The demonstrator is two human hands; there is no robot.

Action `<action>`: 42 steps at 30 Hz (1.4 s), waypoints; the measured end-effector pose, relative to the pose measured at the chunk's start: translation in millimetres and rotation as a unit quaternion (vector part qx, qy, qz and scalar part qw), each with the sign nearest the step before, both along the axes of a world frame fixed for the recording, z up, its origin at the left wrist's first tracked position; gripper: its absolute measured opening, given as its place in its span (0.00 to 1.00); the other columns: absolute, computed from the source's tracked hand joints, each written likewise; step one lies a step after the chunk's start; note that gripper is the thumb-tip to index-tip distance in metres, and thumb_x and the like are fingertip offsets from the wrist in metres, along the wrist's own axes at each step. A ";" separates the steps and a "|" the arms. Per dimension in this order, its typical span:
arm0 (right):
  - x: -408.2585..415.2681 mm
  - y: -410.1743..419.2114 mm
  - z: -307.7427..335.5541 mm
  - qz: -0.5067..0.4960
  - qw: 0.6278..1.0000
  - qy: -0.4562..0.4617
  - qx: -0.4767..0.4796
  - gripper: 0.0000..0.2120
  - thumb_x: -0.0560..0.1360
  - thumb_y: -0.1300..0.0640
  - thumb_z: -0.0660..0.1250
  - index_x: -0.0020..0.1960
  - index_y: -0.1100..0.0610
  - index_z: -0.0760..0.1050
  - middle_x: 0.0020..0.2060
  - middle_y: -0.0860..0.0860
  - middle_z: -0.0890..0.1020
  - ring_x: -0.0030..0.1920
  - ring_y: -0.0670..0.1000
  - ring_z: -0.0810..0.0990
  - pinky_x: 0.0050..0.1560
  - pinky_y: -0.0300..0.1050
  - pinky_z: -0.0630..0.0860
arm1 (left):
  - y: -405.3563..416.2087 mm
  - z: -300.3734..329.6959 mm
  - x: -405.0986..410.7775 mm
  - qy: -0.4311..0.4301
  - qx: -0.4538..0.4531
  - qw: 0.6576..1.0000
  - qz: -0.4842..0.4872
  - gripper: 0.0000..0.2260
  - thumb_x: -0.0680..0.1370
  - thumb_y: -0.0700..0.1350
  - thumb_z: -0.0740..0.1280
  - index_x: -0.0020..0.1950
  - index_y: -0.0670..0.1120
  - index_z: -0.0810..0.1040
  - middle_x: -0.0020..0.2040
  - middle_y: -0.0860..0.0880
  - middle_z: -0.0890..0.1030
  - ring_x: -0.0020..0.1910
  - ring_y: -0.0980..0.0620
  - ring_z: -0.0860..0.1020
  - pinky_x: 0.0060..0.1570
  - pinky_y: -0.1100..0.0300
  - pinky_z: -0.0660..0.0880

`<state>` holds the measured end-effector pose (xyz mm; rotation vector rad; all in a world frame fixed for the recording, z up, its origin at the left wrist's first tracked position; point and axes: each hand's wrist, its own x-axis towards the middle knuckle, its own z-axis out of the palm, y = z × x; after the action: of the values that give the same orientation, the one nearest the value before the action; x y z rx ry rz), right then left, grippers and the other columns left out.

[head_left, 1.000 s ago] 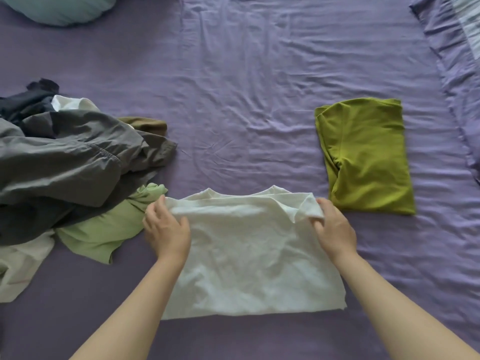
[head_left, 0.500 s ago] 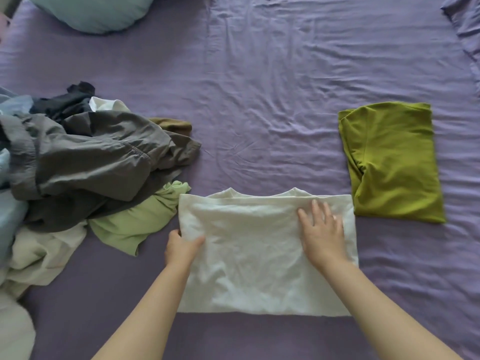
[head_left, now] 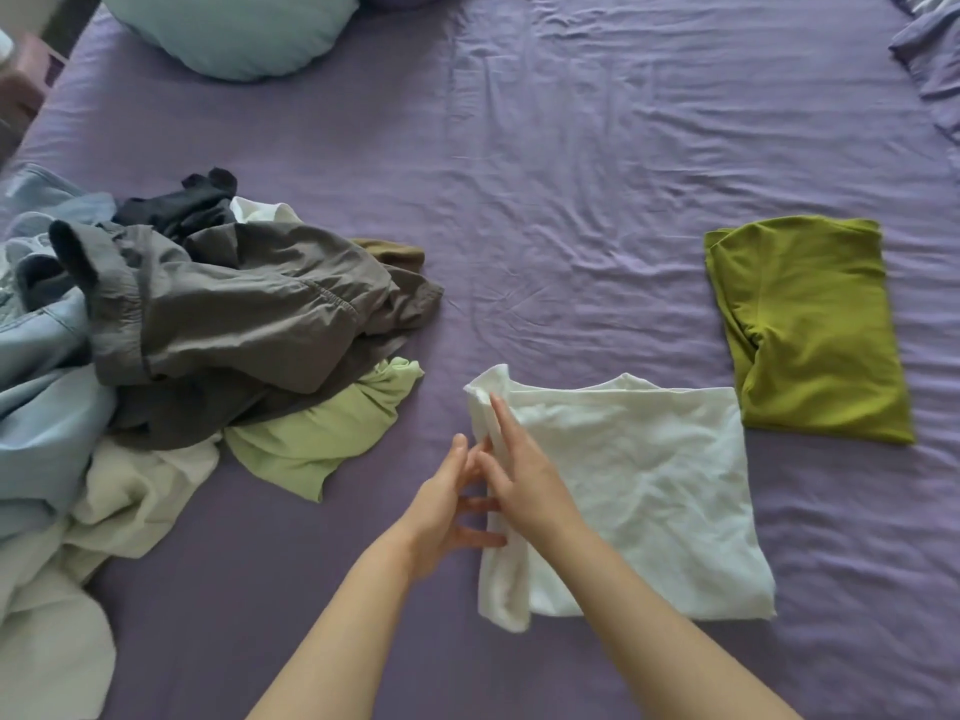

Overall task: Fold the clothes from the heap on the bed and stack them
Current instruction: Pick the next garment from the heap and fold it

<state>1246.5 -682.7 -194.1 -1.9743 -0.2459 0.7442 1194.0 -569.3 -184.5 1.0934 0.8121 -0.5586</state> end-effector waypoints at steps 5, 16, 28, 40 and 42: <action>14.6 -41.5 9.1 0.027 0.989 -0.114 -0.087 0.32 0.78 0.64 0.56 0.73 0.36 0.53 0.72 0.46 0.66 0.67 0.47 0.70 0.58 0.42 0.72 | -34.6 8.5 10.6 -0.047 -0.015 0.998 -0.028 0.19 0.79 0.67 0.46 0.62 0.67 0.71 0.60 0.53 0.76 0.48 0.50 0.80 0.49 0.54 0.80; 70.2 -192.6 4.3 -0.153 0.972 -0.078 -0.162 0.28 0.80 0.59 0.59 0.77 0.51 0.53 0.69 0.54 0.71 0.67 0.56 0.70 0.51 0.31 0.61 | -152.3 -13.4 55.3 -0.228 0.422 0.730 -0.487 0.28 0.80 0.52 0.60 0.77 0.59 0.52 0.78 0.46 0.49 0.76 0.44 0.47 0.73 0.47 0.52; 29.8 -233.3 -26.8 -0.155 0.943 0.067 -0.288 0.35 0.70 0.42 0.67 0.72 0.53 0.58 0.61 0.50 0.76 0.60 0.54 0.75 0.53 0.52 0.74 | -178.1 -48.5 53.0 -0.138 0.505 0.629 -0.574 0.36 0.78 0.55 0.63 0.78 0.57 0.42 0.78 0.47 0.38 0.76 0.42 0.36 0.73 0.42 0.38; 37.6 -235.2 -34.3 -0.201 0.945 0.106 -0.235 0.31 0.71 0.45 0.70 0.66 0.61 0.67 0.60 0.56 0.74 0.60 0.57 0.74 0.55 0.51 0.73 | -164.6 -42.2 55.0 0.041 0.395 0.916 -0.062 0.28 0.74 0.47 0.70 0.72 0.45 0.65 0.67 0.43 0.71 0.64 0.42 0.71 0.65 0.47 0.69; 44.7 -230.1 -36.5 -0.236 0.940 0.138 -0.205 0.29 0.71 0.45 0.71 0.63 0.61 0.69 0.58 0.55 0.77 0.57 0.57 0.76 0.51 0.47 0.73 | -157.2 -43.4 56.6 0.069 0.302 0.951 0.001 0.21 0.74 0.46 0.71 0.64 0.43 0.71 0.56 0.46 0.79 0.54 0.45 0.78 0.55 0.48 0.76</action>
<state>1291.2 -912.7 -230.7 -2.1582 0.5791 0.7798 1250.6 -726.5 -227.9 1.6246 1.1489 -0.3923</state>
